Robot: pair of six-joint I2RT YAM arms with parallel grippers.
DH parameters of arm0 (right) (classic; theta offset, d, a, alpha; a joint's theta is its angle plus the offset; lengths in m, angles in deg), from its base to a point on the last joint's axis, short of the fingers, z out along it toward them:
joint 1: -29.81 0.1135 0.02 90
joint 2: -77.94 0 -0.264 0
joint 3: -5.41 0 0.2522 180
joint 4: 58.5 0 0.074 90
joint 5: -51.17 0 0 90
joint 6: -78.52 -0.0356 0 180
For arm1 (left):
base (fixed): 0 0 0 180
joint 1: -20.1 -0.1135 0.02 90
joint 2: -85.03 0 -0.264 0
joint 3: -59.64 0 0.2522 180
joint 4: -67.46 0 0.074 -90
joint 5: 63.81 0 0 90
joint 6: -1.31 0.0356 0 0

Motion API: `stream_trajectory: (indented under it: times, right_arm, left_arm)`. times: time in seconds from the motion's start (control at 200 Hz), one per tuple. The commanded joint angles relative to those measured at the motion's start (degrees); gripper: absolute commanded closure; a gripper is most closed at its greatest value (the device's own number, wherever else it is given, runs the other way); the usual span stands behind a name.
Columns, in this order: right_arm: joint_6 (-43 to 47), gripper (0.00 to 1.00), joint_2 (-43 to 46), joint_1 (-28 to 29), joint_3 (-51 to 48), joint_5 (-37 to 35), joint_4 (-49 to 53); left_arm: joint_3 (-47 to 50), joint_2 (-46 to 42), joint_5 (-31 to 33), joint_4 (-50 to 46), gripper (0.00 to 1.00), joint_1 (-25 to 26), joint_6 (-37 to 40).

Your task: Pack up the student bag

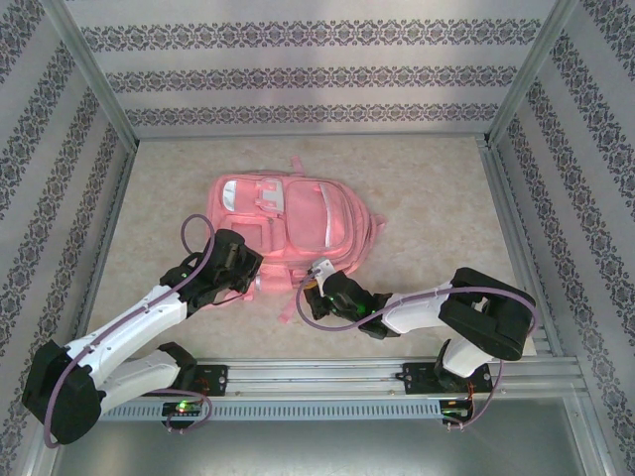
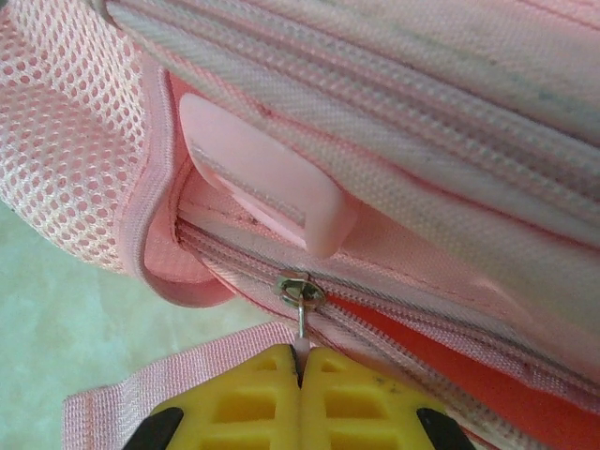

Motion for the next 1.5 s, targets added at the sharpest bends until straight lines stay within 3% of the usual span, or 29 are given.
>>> stream_trajectory:
  times: [0.0,0.25,0.61,0.904,1.089,1.269,1.494]
  right_arm:
    - [1.48,1.0,1.25,-0.31,-0.42,0.1,2.9]
    - [2.77,1.0,3.74,-0.35,0.32,-2.62,9.64]
    - [0.96,1.0,0.81,-0.48,6.94,-1.01,20.98]
    - [-8.43,1.0,0.82,-3.16,12.3,-4.24,34.54]
    - [-10.93,1.0,2.71,-5.62,10.56,-2.28,36.72]
    - [-9.46,1.0,1.25,-6.9,11.09,4.14,35.66]
    - [-7.66,1.0,-3.62,-6.91,12.84,2.64,36.39]
  left_arm:
    - [0.95,-1.55,4.1,1.45,1.0,-0.7,3.23]
    - [0.89,-2.41,6.51,-0.14,1.0,-0.76,10.65]
    - [4.14,-0.01,2.29,6.19,1.0,-0.85,15.6]
    - [5.5,-1.02,2.47,2.73,1.0,-2.71,16.72]
    - [5.49,-1.85,3.78,-1.29,1.0,-3.98,17.75]
    - [5.91,-0.21,1.86,0.64,1.0,-4.03,18.0]
    - [5.94,1.87,0.08,2.73,1.0,-4.09,17.89]
